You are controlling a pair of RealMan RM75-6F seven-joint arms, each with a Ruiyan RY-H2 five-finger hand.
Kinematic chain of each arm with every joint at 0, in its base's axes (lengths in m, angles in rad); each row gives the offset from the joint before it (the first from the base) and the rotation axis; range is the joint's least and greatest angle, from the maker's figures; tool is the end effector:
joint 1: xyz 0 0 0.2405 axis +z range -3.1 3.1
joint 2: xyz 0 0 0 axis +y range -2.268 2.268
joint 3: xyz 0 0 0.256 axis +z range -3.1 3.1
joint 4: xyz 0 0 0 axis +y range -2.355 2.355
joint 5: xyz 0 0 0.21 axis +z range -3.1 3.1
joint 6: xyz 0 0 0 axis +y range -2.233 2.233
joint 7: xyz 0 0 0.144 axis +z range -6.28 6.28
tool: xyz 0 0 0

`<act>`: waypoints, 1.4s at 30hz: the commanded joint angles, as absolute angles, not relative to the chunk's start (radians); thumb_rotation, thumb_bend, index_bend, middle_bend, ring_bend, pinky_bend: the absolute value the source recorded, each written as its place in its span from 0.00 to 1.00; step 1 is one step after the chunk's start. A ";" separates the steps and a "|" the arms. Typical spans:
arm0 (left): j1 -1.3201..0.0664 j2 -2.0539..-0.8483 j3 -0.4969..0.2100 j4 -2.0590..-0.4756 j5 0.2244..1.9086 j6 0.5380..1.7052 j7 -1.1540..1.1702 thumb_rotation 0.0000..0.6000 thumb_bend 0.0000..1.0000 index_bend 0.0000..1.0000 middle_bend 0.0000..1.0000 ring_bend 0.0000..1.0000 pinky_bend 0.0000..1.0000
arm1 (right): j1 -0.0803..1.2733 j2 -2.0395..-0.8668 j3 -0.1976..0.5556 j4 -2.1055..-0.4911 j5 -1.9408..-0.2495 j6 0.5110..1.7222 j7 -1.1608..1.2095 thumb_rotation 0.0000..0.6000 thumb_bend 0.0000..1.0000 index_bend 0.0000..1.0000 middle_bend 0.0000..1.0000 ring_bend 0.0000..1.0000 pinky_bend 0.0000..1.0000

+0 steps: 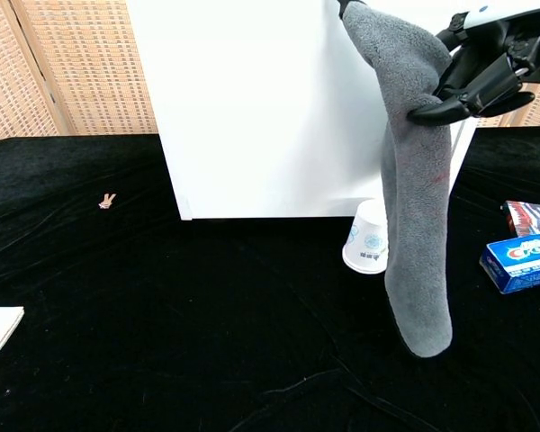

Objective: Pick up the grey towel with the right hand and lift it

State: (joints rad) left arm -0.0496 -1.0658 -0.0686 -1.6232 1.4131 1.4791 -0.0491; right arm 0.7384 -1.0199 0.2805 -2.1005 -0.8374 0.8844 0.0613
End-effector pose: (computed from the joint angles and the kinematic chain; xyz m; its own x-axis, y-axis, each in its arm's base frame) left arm -0.3288 0.1732 0.1824 0.3803 -0.0043 0.9249 0.9196 0.1086 -0.3776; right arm -0.0988 -0.3089 0.1043 -0.0977 -0.4856 0.8687 -0.9742 -0.1317 -0.1832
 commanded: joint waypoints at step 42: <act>-0.046 -1.063 -0.067 -1.623 1.417 1.485 -0.056 1.00 0.00 0.00 0.00 0.00 0.00 | 0.752 -0.938 0.256 -2.149 -0.802 0.876 0.029 1.00 0.01 0.30 1.00 1.00 1.00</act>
State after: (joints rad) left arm -0.0469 -1.0640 -0.0675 -1.6229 1.4165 1.4840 -0.0547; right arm 0.7638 -0.9493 0.2592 -2.1403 -0.7890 0.8694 0.0213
